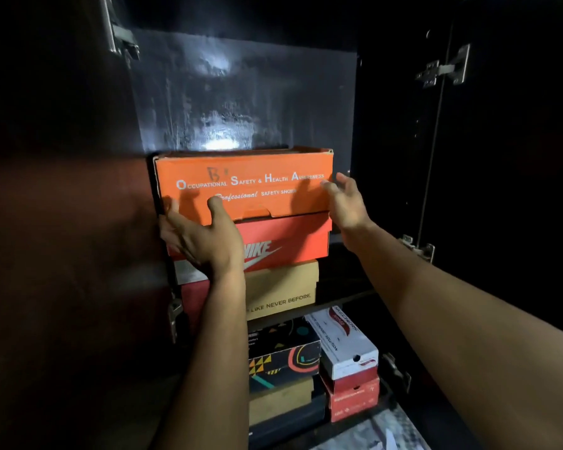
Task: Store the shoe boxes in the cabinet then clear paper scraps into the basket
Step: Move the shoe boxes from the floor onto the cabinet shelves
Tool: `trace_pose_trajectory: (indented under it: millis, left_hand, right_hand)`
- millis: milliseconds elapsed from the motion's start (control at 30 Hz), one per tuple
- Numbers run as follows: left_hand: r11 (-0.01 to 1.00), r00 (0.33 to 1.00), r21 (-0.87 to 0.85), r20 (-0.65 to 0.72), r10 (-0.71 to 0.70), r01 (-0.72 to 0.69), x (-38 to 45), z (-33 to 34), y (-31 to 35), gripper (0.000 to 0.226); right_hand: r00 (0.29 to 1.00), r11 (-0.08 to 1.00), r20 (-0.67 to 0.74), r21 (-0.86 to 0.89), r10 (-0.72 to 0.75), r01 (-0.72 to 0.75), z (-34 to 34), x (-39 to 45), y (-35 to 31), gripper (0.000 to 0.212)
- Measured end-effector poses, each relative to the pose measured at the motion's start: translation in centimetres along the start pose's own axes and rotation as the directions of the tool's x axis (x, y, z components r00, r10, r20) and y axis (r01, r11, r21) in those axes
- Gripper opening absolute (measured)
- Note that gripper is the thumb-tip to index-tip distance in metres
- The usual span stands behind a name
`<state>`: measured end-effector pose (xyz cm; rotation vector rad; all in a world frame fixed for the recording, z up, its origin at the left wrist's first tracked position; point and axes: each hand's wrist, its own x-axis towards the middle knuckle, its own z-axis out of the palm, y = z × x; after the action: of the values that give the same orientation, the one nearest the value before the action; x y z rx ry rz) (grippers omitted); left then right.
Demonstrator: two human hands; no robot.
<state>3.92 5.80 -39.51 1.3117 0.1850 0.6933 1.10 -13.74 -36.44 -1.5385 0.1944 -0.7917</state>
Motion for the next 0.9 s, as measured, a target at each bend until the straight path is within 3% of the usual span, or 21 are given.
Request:
trace_pose_trajectory:
  millis: [67, 133, 267, 433, 567, 667, 833, 900]
  left_hand:
    - [0.986, 0.989, -0.080, -0.013, 0.148, -0.149, -2.3, 0.1, 0.4, 0.058]
    - [0.966, 0.967, -0.160, 0.123, 0.224, -0.204, -5.3, 0.9, 0.4, 0.050]
    - [0.975, 0.861, -0.221, 0.492, 0.124, -0.014, -12.1, 3.8, -0.5, 0.028]
    - [0.969, 0.703, -0.205, 0.709, 0.053, 0.134, -23.0, 6.2, -1.7, 0.025]
    - [0.969, 0.435, -0.133, 0.900, 0.030, 0.208, -34.0, 5.4, -3.8, 0.011]
    - [0.972, 0.212, -0.066, 0.977, 0.018, 0.224, -43.2, 3.9, -6.3, 0.016]
    - [0.974, -0.209, 0.147, 0.972, -0.110, 0.173, -58.2, -0.9, -8.8, 0.012]
    - [0.966, -0.338, 0.227, 0.925, -0.173, 0.126, -63.4, -3.1, -9.3, 0.016]
  right_hand:
    - [1.000, 1.000, -0.005, -0.026, -0.017, 0.017, -1.4, -1.3, 0.7, 0.054]
    - [0.998, 0.996, -0.033, -0.072, -0.052, 0.050, -3.4, -3.2, 1.4, 0.044]
    - [0.989, 0.983, -0.101, -0.159, -0.110, 0.093, -8.7, -8.1, 2.3, 0.030]
    - [0.971, 0.951, -0.168, -0.285, -0.170, 0.117, -18.4, -15.9, 3.0, 0.020]
    - [0.945, 0.895, -0.286, -0.445, -0.157, 0.014, -28.2, -23.9, 2.9, 0.019]
    - [0.895, 0.857, -0.430, -0.499, -0.118, -0.127, -35.8, -30.9, 3.4, 0.015]
    - [0.712, 0.832, -0.699, -0.432, -0.064, -0.349, -46.8, -43.5, 4.0, 0.014]
    - [0.607, 0.836, -0.794, -0.357, -0.037, -0.416, -50.7, -48.1, 3.8, 0.011]
